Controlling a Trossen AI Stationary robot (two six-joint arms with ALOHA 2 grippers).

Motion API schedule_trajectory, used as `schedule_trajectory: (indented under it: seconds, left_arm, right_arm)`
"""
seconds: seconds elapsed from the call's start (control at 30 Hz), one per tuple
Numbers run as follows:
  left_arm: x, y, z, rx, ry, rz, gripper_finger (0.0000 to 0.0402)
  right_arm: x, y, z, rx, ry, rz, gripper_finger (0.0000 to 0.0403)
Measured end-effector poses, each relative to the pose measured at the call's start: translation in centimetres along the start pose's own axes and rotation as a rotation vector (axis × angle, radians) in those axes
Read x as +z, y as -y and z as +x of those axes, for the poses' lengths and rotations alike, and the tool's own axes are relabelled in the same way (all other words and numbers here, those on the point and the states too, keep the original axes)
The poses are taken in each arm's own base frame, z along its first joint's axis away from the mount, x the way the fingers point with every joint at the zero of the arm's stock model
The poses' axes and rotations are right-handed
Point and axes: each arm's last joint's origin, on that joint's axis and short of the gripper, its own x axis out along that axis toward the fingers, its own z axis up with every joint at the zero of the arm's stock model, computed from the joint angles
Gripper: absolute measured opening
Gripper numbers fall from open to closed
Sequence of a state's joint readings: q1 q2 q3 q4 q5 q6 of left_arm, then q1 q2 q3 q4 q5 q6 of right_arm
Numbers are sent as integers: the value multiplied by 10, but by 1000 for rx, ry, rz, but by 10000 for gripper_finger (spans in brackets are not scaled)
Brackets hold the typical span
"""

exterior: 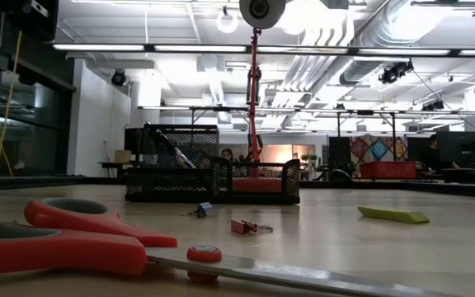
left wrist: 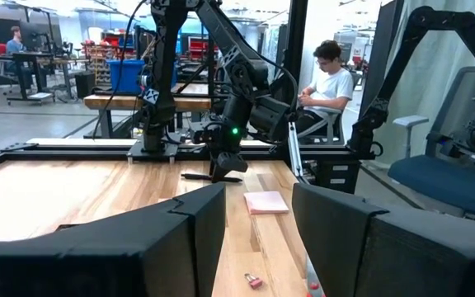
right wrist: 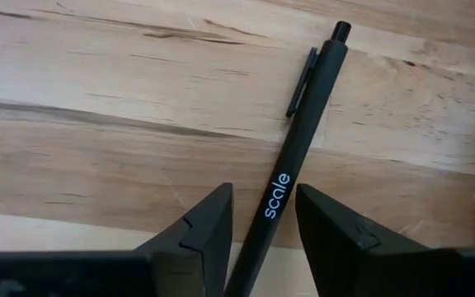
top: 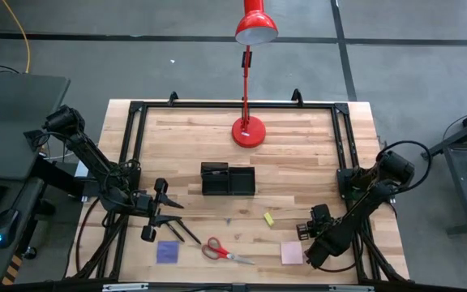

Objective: Pick and place office supplies into organizer
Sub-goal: Put the black pen into the desk organizer

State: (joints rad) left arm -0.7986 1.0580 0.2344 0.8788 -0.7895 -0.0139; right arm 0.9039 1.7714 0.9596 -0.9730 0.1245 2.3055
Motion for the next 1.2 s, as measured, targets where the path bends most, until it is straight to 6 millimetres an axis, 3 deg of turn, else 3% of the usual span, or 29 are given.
schedule_trajectory:
  seconds: [0.13, 0.43, 0.8, 1.2]
  left_arm:
    - [0, 0, 0, 0, 0, 0, 136]
    - [0, 0, 0, 0, 0, 1, 136]
    - [0, 0, 0, 0, 0, -1, 136]
    - [-3, 0, 0, 5, -27, -16, 136]
  right_arm:
    - [0, -1, 0, 12, 4, -9, 107]
    - [-1, -2, 0, 44, 17, -20, 13]
    - [0, -5, -3, 74, 68, -61, 6]
    - [3, -20, -37, 216, 256, -123, 5]
